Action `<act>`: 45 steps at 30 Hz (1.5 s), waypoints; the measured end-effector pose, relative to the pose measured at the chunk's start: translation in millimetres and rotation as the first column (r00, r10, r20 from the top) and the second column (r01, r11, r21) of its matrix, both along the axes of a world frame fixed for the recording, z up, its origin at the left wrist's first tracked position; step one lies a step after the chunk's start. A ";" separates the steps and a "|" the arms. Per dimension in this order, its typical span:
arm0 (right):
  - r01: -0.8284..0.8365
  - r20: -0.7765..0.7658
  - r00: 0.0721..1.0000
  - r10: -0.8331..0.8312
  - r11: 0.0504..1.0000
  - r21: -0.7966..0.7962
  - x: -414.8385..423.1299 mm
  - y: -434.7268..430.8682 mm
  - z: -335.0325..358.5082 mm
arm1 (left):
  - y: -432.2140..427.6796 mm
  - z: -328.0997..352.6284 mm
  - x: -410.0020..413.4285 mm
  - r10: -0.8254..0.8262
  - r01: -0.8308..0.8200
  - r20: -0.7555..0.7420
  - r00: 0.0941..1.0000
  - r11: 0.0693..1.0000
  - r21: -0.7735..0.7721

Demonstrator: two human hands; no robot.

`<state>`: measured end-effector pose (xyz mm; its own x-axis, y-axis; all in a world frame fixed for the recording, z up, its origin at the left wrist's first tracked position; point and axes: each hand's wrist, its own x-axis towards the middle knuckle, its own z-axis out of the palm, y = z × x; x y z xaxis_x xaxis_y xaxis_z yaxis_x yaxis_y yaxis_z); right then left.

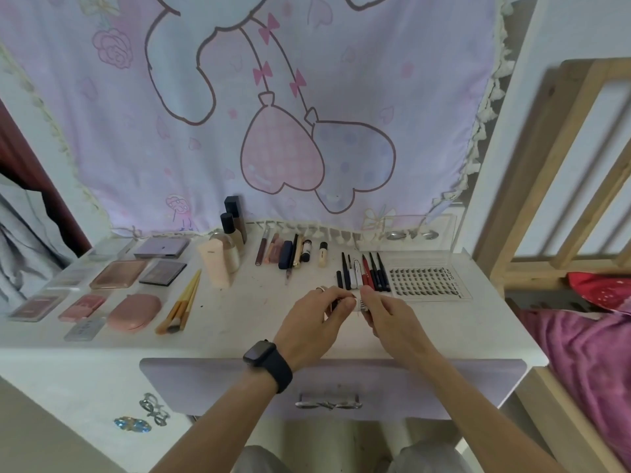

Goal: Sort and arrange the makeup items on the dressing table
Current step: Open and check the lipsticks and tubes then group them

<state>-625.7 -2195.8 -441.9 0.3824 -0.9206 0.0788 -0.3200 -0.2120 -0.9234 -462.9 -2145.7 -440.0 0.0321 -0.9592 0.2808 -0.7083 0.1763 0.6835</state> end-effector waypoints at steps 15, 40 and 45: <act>0.199 0.024 0.979 -0.203 0.922 -0.331 23.0 -19.2 -40.6 | -41.6 -25.2 -9.9 0.193 -0.132 -0.284 0.939 0.966 0.221; 0.116 0.150 0.983 -0.107 0.992 -0.056 3.5 -16.7 -26.8 | -30.9 -29.4 1.8 0.246 -0.251 -0.416 0.875 0.967 0.044; 0.109 0.126 0.987 -0.101 0.992 -0.060 1.1 -21.3 -32.7 | -31.2 -29.6 1.5 0.227 -0.233 -0.418 0.880 0.972 0.037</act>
<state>-624.6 -2217.1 -474.6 0.2674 -0.9463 0.1817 -0.2291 -0.2456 -0.9419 -461.4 -2176.9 -469.6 0.3683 -0.9067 0.2055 -0.3809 0.0545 0.9230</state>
